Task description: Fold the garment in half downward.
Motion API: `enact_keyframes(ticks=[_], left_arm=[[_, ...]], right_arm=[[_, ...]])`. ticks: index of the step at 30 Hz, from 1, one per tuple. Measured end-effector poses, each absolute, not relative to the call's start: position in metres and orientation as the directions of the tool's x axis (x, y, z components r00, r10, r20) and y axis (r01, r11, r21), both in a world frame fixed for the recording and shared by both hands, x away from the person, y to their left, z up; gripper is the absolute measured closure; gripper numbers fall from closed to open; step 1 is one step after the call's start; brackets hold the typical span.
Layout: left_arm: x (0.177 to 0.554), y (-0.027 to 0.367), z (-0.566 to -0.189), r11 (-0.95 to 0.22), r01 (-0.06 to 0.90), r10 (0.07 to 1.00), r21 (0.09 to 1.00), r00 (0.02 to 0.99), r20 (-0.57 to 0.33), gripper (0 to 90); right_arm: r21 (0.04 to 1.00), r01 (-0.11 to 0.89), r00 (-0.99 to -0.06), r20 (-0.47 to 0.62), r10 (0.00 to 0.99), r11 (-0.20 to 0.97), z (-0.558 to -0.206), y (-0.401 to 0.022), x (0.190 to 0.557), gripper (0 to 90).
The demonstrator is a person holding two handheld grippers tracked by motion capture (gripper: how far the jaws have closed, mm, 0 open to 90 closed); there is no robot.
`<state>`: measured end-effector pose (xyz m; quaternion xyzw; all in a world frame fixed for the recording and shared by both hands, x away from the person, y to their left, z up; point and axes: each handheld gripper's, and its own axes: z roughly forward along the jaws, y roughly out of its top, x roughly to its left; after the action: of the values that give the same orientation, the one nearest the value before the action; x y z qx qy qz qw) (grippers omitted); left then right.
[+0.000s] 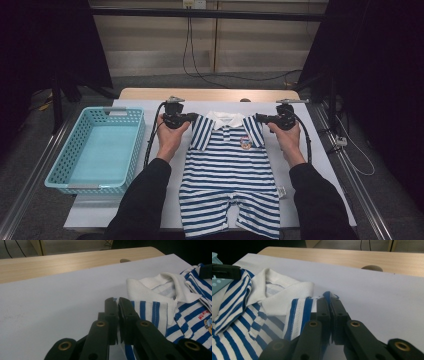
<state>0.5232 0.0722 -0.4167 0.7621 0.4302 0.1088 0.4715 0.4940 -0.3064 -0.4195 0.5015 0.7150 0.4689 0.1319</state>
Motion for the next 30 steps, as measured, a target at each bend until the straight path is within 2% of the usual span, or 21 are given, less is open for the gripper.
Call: enact_keyframes(ticks=[15, 30], left_arm=[[0.53, 0.071, -0.401, -0.178, 0.525, 0.766, 0.832, 0.605, -0.218, 86.0], [0.535, 0.064, -0.392, -0.193, 0.502, 0.765, 0.843, 0.615, -0.19, 85.9]], right_arm=[[0.832, 0.55, -0.473, 0.247, 0.846, 0.064, -0.397, -0.303, 0.501, 87.8], [0.84, 0.541, -0.458, 0.245, 0.855, 0.049, -0.394, -0.309, 0.504, 87.8]])
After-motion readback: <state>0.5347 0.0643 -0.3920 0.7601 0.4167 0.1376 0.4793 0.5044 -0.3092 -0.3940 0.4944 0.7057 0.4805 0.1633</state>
